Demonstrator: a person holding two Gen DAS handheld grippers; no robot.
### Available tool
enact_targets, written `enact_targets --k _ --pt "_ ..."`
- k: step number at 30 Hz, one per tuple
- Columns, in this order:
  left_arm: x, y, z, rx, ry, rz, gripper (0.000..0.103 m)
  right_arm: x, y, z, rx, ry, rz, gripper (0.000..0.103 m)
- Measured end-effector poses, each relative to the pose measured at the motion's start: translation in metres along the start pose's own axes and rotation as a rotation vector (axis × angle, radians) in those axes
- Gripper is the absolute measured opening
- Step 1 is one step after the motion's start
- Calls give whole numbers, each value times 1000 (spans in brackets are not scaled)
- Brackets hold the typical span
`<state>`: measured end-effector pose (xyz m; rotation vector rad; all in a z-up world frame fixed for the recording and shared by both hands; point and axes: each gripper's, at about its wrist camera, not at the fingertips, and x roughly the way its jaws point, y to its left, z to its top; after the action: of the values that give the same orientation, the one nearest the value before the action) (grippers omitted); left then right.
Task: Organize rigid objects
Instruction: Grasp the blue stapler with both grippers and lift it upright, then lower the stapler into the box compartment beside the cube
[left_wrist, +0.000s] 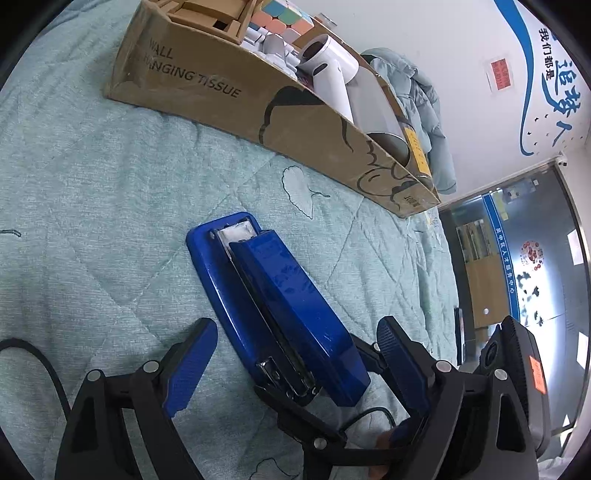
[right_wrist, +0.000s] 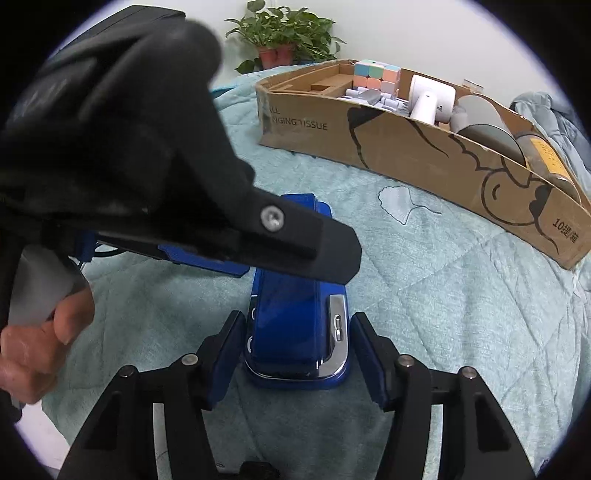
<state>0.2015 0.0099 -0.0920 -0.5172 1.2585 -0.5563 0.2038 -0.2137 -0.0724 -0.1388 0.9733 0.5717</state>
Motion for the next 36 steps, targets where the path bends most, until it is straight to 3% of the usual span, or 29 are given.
enact_targets --k 4,7,10,15,20,25,36 --pt "2 -4 -1 27 3 22 85 -5 -12 1 168 34 97 57" --pt "6 -11 -3 61 25 43 71 -8 -24 -1 310 63 208 57" --pt "6 -15 -7 81 29 44 70 -10 -31 -4 385 87 265 57" --pt "1 -16 -11 80 12 44 65 -7 -28 5 356 95 242 57" --pt "-20 -24 -10 97 -39 18 49 -10 -24 15 316 78 211 57" --pt "-45 -44 0 170 -96 25 48 -28 -17 20 299 26 204 56" --pt "-96 -80 51 272 -191 -19 48 -50 -21 77 219 -77 179 55"
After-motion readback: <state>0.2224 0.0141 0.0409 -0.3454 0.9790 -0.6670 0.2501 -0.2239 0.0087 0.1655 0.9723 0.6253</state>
